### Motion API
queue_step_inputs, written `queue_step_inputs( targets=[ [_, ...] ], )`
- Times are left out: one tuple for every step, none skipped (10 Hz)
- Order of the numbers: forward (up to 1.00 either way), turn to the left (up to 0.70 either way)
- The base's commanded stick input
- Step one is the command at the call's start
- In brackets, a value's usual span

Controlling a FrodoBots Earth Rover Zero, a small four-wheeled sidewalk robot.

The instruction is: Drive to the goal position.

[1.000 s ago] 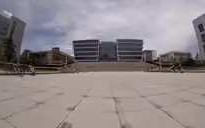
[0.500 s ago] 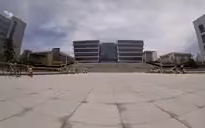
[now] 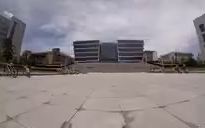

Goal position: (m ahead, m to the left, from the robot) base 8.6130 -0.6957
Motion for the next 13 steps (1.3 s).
queue_step_inputs(
  targets=[
    [0.70,0.00],
    [0.70,0.00],
    [0.70,0.00],
    [0.70,0.00],
    [0.70,0.00],
    [0.70,0.00],
    [0.70,0.00],
    [0.70,0.00],
    [0.70,0.00],
    [0.70,0.00],
    [0.70,0.00],
    [0.70,0.00],
    [0.70,0.00]
  ],
)
